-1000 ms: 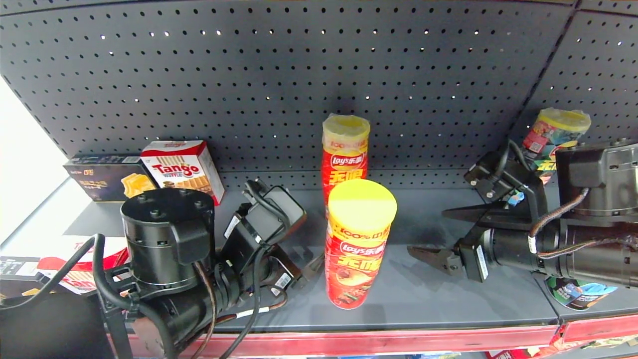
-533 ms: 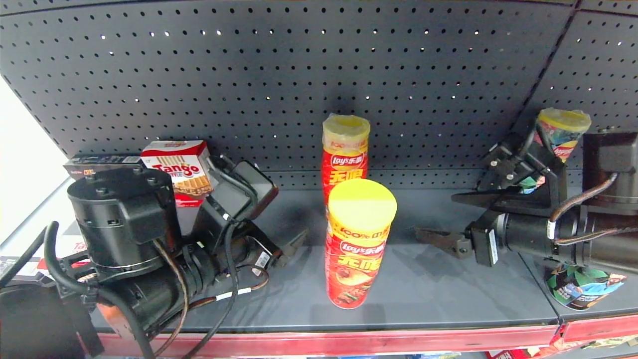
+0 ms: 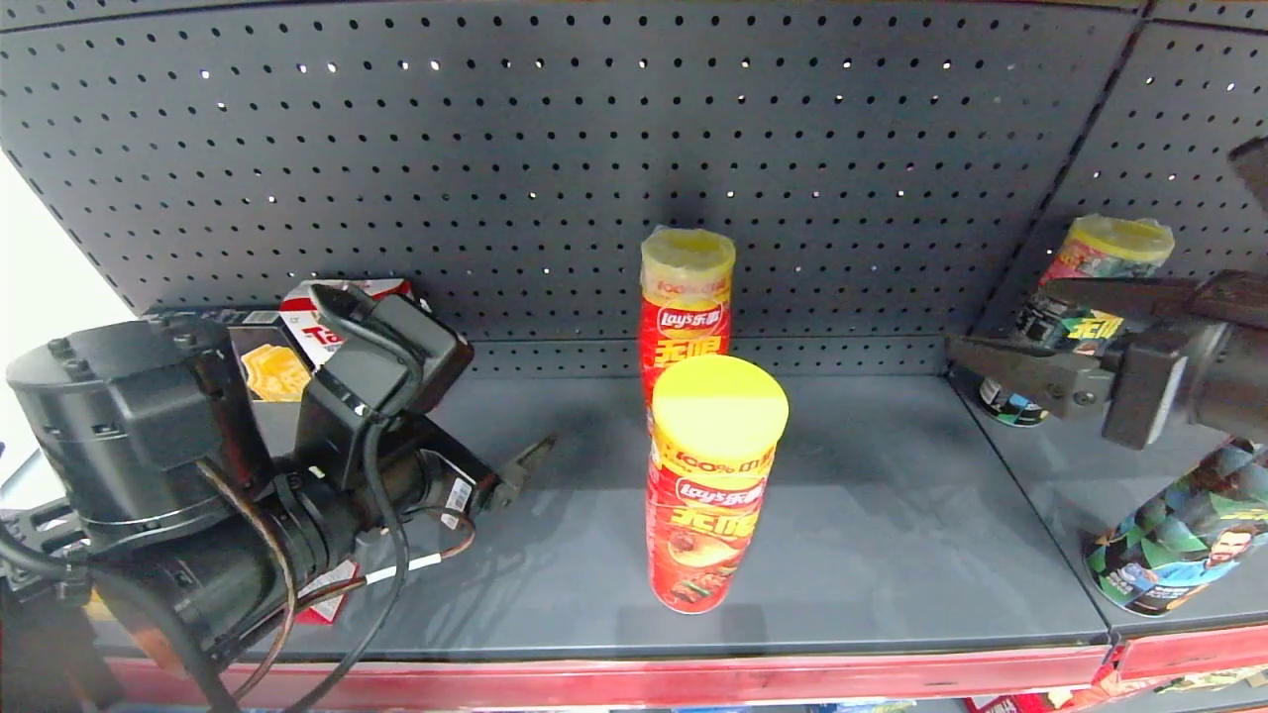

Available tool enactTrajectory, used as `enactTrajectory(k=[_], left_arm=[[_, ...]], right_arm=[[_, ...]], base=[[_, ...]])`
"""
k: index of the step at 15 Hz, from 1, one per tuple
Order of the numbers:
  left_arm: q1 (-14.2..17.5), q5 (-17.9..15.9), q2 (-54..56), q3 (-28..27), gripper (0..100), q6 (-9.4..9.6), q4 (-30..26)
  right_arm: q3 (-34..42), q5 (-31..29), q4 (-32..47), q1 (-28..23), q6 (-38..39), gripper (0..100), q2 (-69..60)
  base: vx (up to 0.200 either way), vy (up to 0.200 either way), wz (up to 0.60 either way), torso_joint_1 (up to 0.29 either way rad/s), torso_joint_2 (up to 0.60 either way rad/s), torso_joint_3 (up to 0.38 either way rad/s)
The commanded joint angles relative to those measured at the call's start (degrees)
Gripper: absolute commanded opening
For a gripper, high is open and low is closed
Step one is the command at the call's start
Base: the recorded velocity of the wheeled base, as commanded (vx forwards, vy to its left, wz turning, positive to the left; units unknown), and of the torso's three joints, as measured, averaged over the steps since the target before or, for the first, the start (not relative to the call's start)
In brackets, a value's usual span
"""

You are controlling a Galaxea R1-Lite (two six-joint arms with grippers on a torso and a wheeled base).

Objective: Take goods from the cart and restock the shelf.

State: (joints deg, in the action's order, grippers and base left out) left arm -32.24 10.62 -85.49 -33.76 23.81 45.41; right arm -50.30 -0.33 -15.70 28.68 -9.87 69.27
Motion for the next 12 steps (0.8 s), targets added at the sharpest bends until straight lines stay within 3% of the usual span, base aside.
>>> enactTrajectory(k=[1, 8, 12], left_arm=[[0.2, 0.0, 0.9, 0.6, 100, 0.01, 0.0], [1.0, -0.1, 1.1, 0.4, 100, -0.43, 0.1], [1.0, -0.1, 1.1, -0.1, 100, -0.78, 0.1]], right_arm=[[1.7, -1.2, 0.3, 0.0, 0.0, 100, -8.5], [12.2, -2.2, 0.5, -0.1, -0.1, 100, -28.2], [22.4, -3.7, 1.6, -0.1, -0.1, 100, -43.5]], base=[[0.000, 0.000, 0.00, 0.000, 0.00, 0.000], [0.000, 0.000, 0.00, 0.000, 0.00, 0.000], [0.000, 0.000, 0.00, 0.000, 0.00, 0.000]])
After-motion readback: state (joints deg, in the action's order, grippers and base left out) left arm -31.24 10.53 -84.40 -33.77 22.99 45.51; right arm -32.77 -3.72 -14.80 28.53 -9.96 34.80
